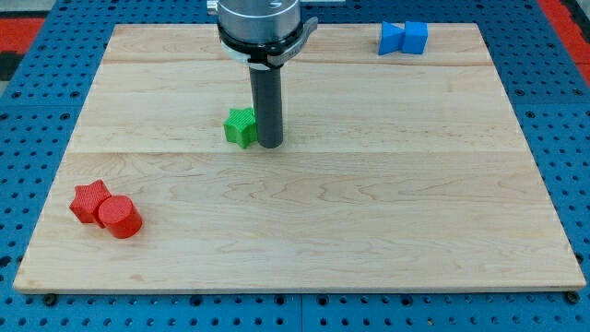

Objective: Move your arm right to the blue cube

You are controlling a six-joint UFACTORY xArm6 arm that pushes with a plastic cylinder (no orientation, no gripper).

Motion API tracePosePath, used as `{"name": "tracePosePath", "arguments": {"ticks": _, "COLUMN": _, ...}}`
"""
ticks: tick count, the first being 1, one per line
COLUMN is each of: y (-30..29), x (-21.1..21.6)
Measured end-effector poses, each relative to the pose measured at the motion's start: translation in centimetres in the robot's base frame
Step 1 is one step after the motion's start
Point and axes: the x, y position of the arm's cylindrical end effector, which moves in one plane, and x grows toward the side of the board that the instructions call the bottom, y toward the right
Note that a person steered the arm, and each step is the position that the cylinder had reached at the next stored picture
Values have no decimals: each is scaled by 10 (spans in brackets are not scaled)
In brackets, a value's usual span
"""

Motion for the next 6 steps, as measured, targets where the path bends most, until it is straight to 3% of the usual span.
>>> {"name": "tracePosePath", "arguments": {"ticks": 1, "y": 48, "x": -3}}
{"name": "tracePosePath", "arguments": {"ticks": 2, "y": 152, "x": -34}}
{"name": "tracePosePath", "arguments": {"ticks": 4, "y": 316, "x": -155}}
{"name": "tracePosePath", "arguments": {"ticks": 6, "y": 305, "x": -234}}
